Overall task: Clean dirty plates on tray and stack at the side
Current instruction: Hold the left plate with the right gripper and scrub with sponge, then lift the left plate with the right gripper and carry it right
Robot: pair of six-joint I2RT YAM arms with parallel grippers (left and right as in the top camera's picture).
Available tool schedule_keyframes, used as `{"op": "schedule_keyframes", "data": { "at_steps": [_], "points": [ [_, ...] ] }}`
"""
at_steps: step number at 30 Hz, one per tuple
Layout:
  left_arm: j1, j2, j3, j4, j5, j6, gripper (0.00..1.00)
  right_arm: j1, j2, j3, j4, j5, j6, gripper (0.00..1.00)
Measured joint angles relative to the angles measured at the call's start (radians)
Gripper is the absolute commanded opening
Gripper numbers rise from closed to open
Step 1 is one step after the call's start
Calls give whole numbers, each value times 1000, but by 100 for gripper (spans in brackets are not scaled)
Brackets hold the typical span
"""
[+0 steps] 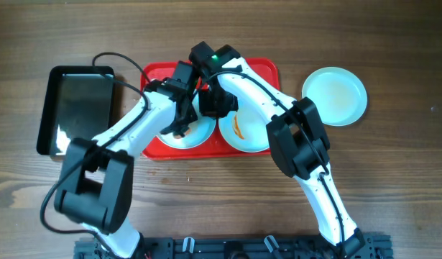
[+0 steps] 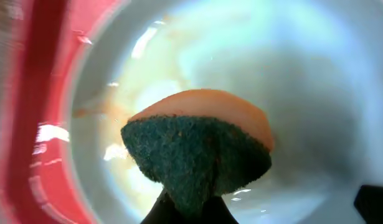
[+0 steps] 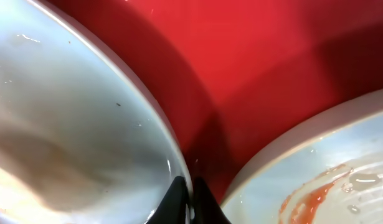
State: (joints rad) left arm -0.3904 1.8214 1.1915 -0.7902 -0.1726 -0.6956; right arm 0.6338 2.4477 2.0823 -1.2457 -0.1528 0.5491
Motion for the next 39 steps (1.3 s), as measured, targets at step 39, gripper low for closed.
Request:
{"op": "schedule_keyframes", "data": {
  "at_steps": [39],
  "points": [
    [23,-219,122,-396,-90,2,4,-35,-290,359,-299,654,-109,4]
  ]
}}
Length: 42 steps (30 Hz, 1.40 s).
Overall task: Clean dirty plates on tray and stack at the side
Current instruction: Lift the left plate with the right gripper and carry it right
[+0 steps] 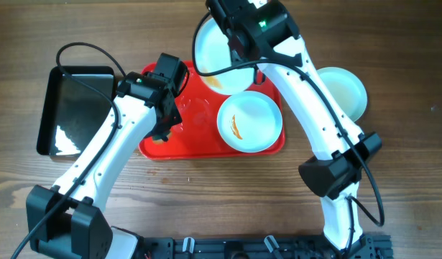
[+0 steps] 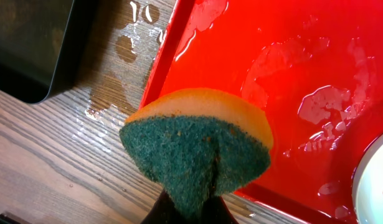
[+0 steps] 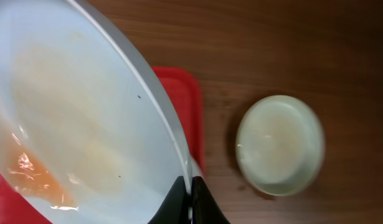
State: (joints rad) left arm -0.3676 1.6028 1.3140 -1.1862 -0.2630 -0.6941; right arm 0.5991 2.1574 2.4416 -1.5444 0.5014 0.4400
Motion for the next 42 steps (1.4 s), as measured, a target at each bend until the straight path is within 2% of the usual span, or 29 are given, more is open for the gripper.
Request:
{"op": "schedule_keyframes", "data": {
  "at_steps": [8,13,24,26,28,30,31,33,34,36,39,41,42],
  "points": [
    [0,0,0,14,0,19,4,126,1,0,-37,391,3,4],
    [0,0,-35,47,0,24,4,129,1,0,-18,552,3,4],
    [0,0,-45,69,0,46,4,129,1,0,-5,594,0,4],
    [0,0,-45,69,0,46,4,129,1,0,2,562,34,4],
    [0,0,-45,73,0,46,4,129,1,0,16,503,-8,4],
    [0,0,-46,76,0,46,4,129,1,0,-5,465,67,4],
    [0,0,-47,78,0,46,4,128,1,0,5,439,31,4],
    [0,0,-47,80,0,46,4,127,1,0,12,408,53,4],
    [0,0,-47,82,0,46,4,122,1,0,40,354,-1,4],
    [0,0,-47,83,0,46,4,103,1,0,-8,302,-16,4],
    [0,0,-47,80,0,46,4,-5,1,0,-43,175,69,4],
    [0,0,-47,79,0,46,4,-183,1,0,-49,-55,56,4],
    [0,0,-47,79,0,46,4,-317,1,0,-58,-204,23,4]
  ]
}}
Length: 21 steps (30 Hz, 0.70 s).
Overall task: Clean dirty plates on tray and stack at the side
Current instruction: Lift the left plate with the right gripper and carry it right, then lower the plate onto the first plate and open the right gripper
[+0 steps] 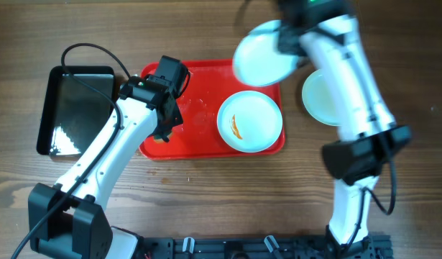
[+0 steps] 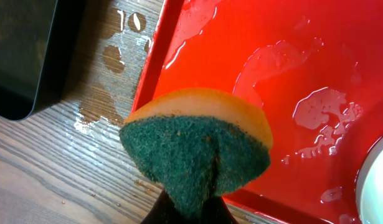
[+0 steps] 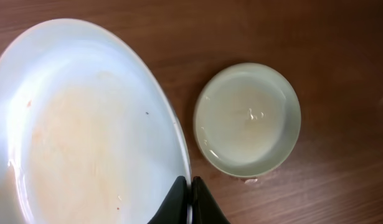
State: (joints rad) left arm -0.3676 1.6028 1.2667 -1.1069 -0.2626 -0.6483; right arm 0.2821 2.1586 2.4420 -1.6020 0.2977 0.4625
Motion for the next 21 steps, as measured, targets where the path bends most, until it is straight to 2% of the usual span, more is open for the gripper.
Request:
{"op": "schedule_keyframes", "data": {
  "at_steps": [3,7,10,15,21],
  "points": [
    [0,0,0,0,0,0,4,-253,0,0,-3,-304,-135,4],
    [0,0,0,0,0,0,4,-458,-3,-98,-2,-489,-219,4],
    [0,0,0,1,0,0,4,-554,-5,-231,-7,-507,-249,4],
    [0,0,0,2,0,0,4,-665,-5,-351,44,-441,-256,4],
    [0,0,0,10,0,0,4,-719,-7,-589,307,-414,-256,4]
  ]
}}
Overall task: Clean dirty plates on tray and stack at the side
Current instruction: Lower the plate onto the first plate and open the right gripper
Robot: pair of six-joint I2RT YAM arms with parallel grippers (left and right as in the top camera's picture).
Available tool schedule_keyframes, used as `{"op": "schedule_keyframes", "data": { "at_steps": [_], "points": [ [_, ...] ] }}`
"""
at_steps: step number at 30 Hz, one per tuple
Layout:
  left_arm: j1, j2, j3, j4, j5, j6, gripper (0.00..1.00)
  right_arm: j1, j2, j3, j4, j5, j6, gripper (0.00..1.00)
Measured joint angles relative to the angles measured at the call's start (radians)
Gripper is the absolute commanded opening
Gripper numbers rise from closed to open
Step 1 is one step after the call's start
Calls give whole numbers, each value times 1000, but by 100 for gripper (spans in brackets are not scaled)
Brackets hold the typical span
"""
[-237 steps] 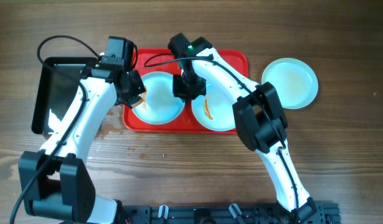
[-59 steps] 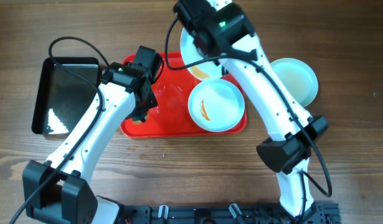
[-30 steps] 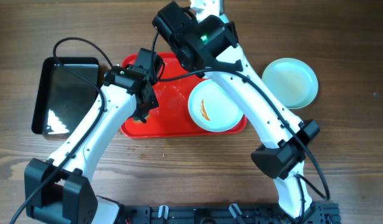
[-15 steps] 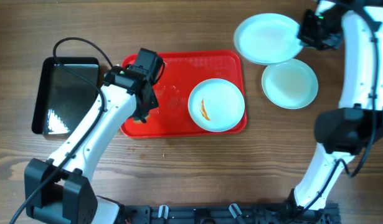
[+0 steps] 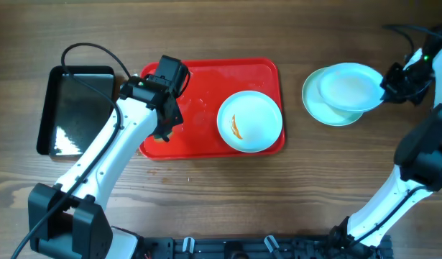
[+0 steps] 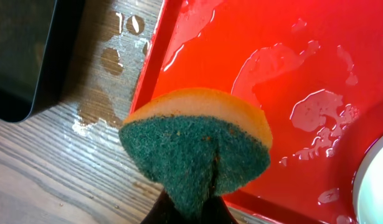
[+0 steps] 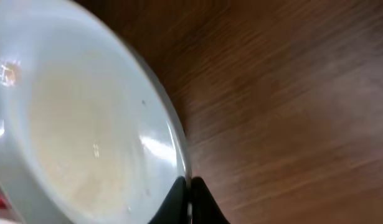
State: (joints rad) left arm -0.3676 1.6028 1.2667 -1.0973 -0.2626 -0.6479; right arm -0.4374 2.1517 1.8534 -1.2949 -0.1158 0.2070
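Observation:
My right gripper is shut on the rim of a wiped pale plate, holding it over another pale plate that lies on the table right of the tray; whether the two touch cannot be told. In the right wrist view the held plate fills the left, its rim pinched between the fingertips. My left gripper is shut on a green-and-orange sponge over the left edge of the wet red tray. A white plate with an orange smear sits on the tray's right half.
A black tray lies on the wooden table left of the red tray. Water drops wet the wood between them. The left arm's cable loops over the black tray.
My right gripper has gone with the held plate from above the red tray's upper right corner to above the plate lying at the right. The left gripper and sponge have barely moved.
The sponge was down in the tray's left plate while my right gripper gripped that plate's rim. Then the right held the plate above the tray's far edge and the sponge was over the tray's left edge. The plate then stood farther right, now over the side plate.

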Motion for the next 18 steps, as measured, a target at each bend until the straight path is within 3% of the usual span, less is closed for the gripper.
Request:
{"op": "schedule_keyframes", "data": {
  "at_steps": [5,9,10,12,13,14,18],
  "points": [
    [0,0,0,3,0,0,4,6,0,-142,163,-87,-8,4],
    [0,0,0,16,0,0,4,9,0,-152,132,-101,-8,4],
    [0,0,0,20,0,0,4,11,0,-152,115,-102,-8,8],
    [0,0,0,22,0,0,4,15,0,-153,73,-107,-11,27],
    [0,0,0,22,0,0,4,15,0,-153,65,-114,-14,46],
    [0,0,0,22,0,0,4,17,0,-153,55,-123,-14,52],
    [0,0,0,22,0,0,4,18,0,-152,-8,-178,-15,56]
  ]
}}
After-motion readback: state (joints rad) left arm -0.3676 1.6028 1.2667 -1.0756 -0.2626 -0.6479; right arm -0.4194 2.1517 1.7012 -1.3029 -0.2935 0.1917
